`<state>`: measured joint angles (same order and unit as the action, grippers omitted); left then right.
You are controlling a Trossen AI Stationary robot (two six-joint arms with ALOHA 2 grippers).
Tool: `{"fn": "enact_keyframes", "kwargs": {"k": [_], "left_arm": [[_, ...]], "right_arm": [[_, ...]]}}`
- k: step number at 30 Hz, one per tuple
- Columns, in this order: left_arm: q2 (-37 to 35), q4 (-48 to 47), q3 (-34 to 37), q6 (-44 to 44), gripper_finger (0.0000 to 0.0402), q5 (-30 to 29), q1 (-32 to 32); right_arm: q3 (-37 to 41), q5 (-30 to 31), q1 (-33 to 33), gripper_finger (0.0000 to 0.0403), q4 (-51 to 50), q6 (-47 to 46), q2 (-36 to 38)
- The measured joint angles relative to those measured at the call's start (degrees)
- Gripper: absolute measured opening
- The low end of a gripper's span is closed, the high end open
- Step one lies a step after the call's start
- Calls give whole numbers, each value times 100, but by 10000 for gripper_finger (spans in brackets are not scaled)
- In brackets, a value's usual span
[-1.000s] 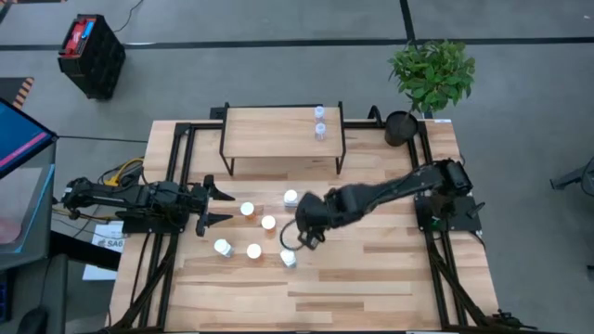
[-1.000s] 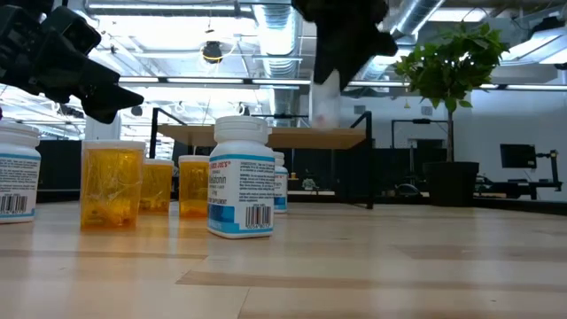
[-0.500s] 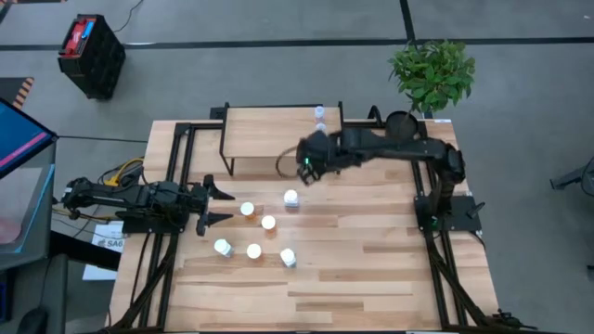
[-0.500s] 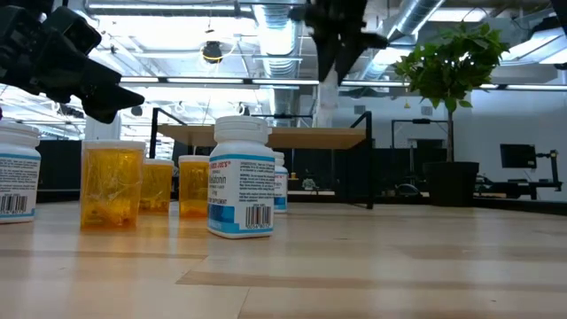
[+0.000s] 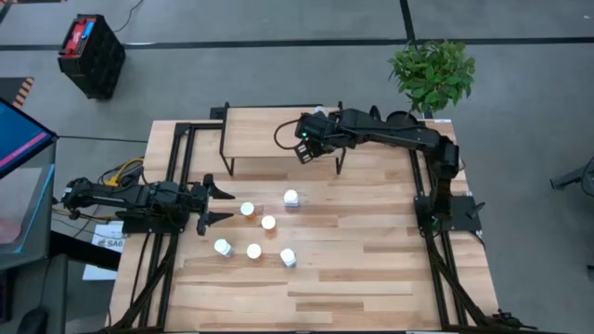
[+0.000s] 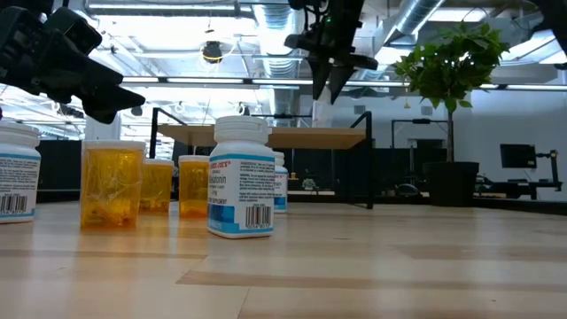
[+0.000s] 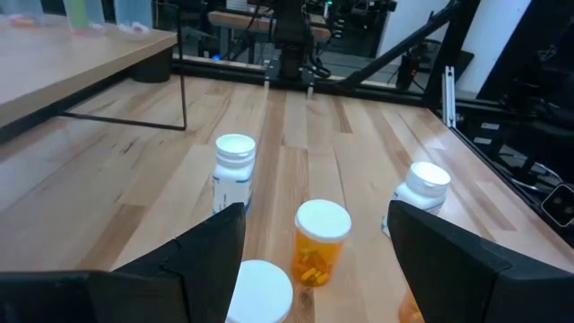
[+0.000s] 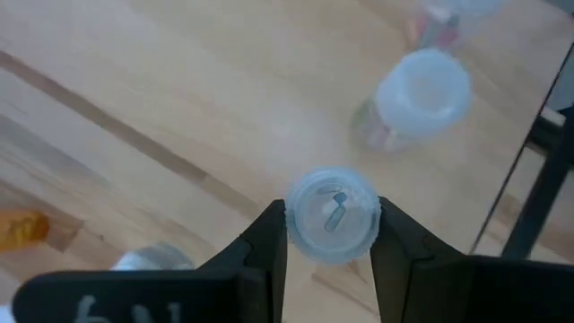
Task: Pick and place medicine bottles onto shelf by color
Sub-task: Put the transparent pill bottle on the shelf aligned with the other transparent pill bottles
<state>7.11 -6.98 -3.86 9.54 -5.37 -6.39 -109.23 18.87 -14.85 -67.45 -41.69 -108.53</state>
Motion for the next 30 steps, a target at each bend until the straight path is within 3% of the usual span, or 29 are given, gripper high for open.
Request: {"fn": "enact_keyframes", "kwargs": {"k": [14,25,30], "left_arm": [[0,2,0,11,261,2,0],[0,-2,0,11,261,2,0],[0,-4,0,11,261,0,0]], "right_arm": [[-7,-7,-153,117,-77,33,-55],[-7,-4,-186,195,-67,18,-57],[-7,-2,-234,213,-65,15,-57]]}}
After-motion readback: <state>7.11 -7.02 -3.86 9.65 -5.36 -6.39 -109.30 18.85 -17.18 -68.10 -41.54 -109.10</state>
